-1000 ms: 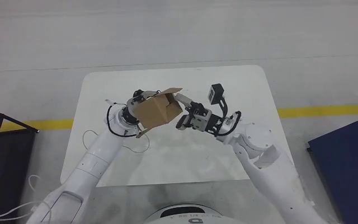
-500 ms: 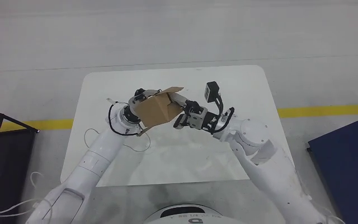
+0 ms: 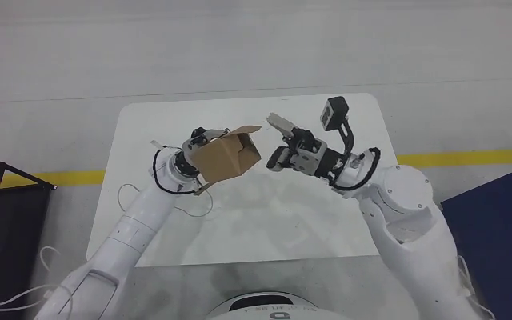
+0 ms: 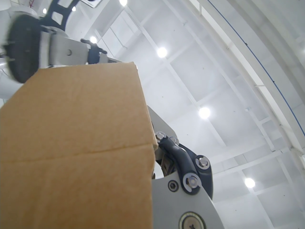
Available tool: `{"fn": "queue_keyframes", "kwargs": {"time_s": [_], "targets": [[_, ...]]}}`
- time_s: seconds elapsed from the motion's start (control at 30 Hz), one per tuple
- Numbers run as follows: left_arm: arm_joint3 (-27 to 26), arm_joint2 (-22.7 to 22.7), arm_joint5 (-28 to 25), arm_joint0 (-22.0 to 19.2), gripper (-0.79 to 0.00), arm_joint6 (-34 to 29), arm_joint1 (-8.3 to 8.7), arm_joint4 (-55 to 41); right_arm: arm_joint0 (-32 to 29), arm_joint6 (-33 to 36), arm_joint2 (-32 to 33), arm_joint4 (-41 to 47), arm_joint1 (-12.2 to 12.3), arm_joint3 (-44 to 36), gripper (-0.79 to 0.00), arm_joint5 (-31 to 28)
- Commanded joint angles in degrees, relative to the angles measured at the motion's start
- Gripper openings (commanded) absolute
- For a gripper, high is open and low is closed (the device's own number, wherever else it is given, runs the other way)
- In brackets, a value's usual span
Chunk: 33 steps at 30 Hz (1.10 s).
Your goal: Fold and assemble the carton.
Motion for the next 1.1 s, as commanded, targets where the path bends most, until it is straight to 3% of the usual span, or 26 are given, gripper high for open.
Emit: {"fn": "queue_keyframes", "kwargs": {"time_s": [0.0,0.13,0.3,0.43,0.8,0.9,1.07], "targets": [[-0.16,0.05,-0.15,0.23,-0.785,-0.16,0.12,-0.16,0.32,-0.52,1.52,2.95,-0.14,-0.86,0.000,-2.27],[-0.63,0.33,-0.41,0.66,-0.785,-0.41,0.29,-0.31,1.39,-0.64,0.16,5.71,-0.49,0.93,0.000,-4.79],[-0.92,0.50,-0.43,0.78,-0.785,-0.43,0.47,-0.24,5.48,-0.38,-5.24,5.82,-1.08,5.39,0.000,-3.79],[-1.17,0.53,-0.40,0.91,-0.785,-0.40,0.62,-0.02,8.18,-1.19,-7.70,7.33,-1.63,7.53,-0.188,-4.17],[-1.24,0.50,-0.45,1.23,-0.785,-0.45,0.88,1.15,10.23,-1.42,-9.48,8.88,-1.97,8.84,-0.419,-0.94],[-1.16,0.22,-0.48,1.22,-0.785,-0.48,0.97,1.94,10.08,-2.05,-8.78,7.80,-1.77,7.78,-0.391,0.89],[-1.03,-0.60,-0.65,1.46,-0.785,-0.65,1.16,2.76,7.98,-4.11,-5.59,6.37,-1.27,3.93,-0.259,2.53]]}}
